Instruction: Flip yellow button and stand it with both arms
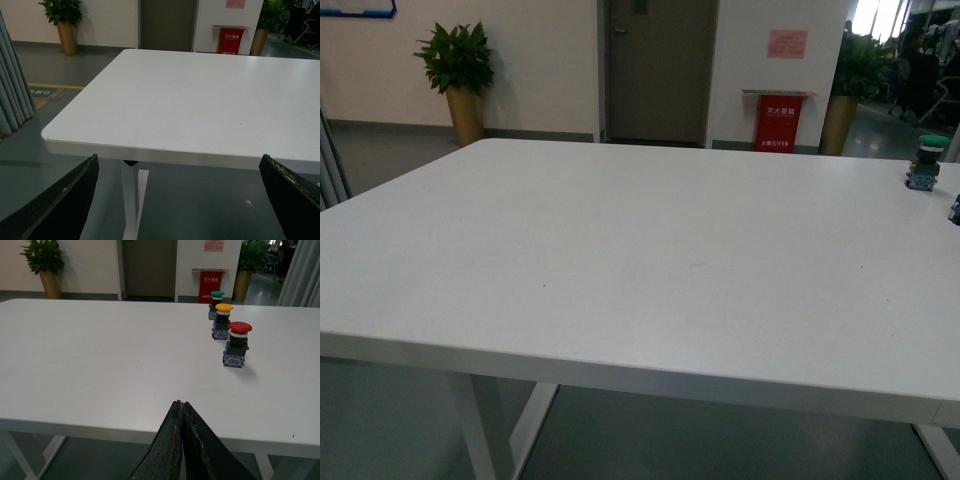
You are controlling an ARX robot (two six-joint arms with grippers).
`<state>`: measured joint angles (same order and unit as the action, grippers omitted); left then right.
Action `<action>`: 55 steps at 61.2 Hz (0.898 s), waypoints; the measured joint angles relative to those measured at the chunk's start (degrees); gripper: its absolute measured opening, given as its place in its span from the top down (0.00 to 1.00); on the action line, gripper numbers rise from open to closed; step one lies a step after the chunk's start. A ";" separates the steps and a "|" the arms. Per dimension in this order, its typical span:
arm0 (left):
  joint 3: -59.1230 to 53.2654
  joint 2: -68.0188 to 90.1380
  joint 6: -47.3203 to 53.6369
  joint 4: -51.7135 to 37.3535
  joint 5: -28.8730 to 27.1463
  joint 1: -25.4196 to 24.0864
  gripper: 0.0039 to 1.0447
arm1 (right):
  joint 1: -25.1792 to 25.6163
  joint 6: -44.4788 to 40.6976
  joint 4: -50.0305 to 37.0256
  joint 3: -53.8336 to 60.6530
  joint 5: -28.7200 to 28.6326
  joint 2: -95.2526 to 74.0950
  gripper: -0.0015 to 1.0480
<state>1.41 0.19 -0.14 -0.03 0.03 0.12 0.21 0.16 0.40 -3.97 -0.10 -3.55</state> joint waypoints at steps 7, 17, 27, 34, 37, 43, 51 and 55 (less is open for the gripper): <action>0.00 0.02 0.00 0.00 -0.04 0.00 0.06 | 0.00 0.00 -0.02 0.79 0.00 0.55 0.97; 0.00 0.00 0.00 0.00 -0.02 0.00 0.06 | 0.00 0.00 -0.17 1.86 0.02 1.77 0.97; 0.00 0.02 0.00 0.00 -0.02 0.00 0.06 | 0.00 -0.02 -0.20 3.39 0.00 3.19 0.97; 0.00 0.02 0.00 0.00 -0.04 0.00 0.06 | 0.00 -0.02 -0.22 3.39 0.02 3.30 0.97; 0.00 0.02 0.00 0.00 -0.04 0.00 0.06 | 0.00 -0.07 -0.22 3.39 0.00 3.30 0.96; 0.00 0.00 0.00 0.00 -0.02 0.00 0.06 | 0.00 -0.07 -0.22 3.39 0.02 3.32 0.81; 0.00 0.00 0.00 0.00 -0.04 0.00 0.06 | 0.00 -0.07 -0.22 3.39 0.02 3.32 0.59; 0.00 0.00 0.00 0.00 -0.04 0.00 0.06 | 0.00 -0.07 -0.22 3.39 0.02 3.32 0.49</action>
<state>1.41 0.19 -0.14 -0.03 -0.01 0.12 0.21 0.10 0.19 -0.58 -0.08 -0.23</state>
